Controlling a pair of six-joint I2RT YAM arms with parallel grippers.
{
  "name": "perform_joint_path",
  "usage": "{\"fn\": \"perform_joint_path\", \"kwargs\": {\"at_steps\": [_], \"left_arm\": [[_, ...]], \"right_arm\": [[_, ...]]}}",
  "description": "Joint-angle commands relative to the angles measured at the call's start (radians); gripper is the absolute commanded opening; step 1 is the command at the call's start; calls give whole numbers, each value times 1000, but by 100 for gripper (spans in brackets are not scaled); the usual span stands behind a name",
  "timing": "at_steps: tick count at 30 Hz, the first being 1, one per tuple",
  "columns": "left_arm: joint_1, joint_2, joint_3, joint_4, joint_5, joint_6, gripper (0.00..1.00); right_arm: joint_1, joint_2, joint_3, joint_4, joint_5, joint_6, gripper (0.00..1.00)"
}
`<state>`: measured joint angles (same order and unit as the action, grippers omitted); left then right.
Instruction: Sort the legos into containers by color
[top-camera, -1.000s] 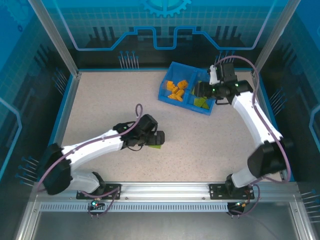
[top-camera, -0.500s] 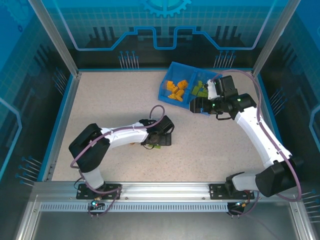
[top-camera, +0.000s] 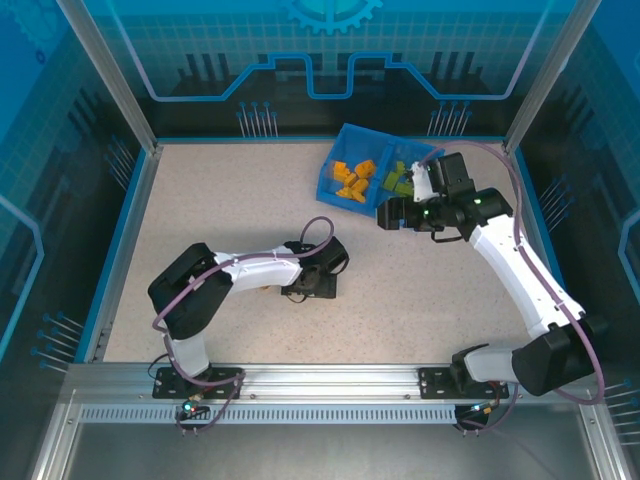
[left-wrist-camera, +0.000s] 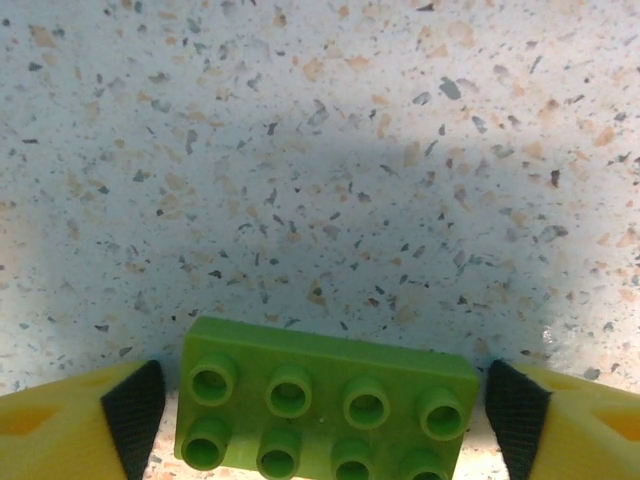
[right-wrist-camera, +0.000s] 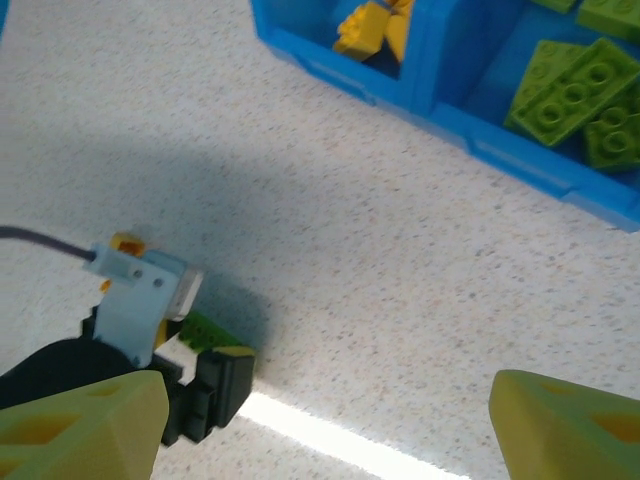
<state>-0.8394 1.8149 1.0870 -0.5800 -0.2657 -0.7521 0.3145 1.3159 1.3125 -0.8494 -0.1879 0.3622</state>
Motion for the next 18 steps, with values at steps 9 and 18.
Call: {"fn": "perform_joint_path", "kwargs": {"at_steps": [9,18], "left_arm": [[6,16,-38,26,55,-11,61],[4,-140,53,-5,51,26,53]], "right_arm": [[32,-26,-74,-162,-269,-66,82],[26,-66,1,-117,-114,17,82]]}}
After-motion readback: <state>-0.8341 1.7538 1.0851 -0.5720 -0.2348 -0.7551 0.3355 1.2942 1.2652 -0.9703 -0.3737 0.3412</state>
